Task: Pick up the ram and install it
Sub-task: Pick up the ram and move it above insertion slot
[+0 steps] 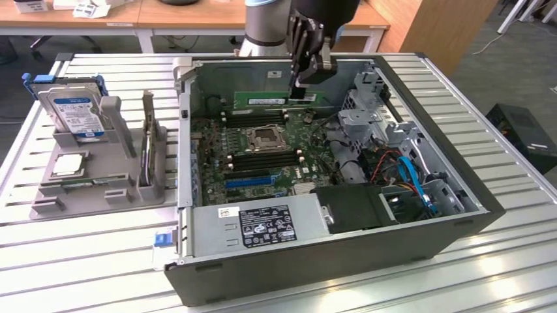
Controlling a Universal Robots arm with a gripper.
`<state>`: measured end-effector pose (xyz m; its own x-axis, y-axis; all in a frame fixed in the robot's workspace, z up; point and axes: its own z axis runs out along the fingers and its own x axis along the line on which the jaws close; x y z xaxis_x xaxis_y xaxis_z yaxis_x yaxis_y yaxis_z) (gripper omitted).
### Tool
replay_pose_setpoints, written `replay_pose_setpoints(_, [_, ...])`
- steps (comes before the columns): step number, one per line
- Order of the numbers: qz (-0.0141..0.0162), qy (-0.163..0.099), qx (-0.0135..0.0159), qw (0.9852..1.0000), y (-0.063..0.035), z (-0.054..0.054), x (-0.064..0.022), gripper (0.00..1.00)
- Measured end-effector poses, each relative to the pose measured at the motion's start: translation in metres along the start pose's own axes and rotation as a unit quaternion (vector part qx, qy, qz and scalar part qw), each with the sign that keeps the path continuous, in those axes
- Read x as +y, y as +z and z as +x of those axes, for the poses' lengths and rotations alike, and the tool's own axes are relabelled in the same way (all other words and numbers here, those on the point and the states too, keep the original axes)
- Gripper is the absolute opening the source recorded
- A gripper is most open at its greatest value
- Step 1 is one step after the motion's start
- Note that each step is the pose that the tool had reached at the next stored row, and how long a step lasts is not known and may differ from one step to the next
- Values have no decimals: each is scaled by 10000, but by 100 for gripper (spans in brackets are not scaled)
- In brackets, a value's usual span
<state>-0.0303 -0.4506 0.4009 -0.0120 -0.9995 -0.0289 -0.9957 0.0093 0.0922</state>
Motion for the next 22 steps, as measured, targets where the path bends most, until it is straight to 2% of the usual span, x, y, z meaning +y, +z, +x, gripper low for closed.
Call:
replay_pose_setpoints(3, [-6, -1, 1, 10000, -3, 0, -33, 12])
replay_pose_setpoints(11, [-4, -2, -6, 10000, -2, -1, -31, 12])
replay_pose_setpoints(19, [31, -41, -30, 10000, -1, 0, -10, 12])
replay_pose_setpoints(22, [55, -65, -60, 9999, 0, 2, -4, 12])
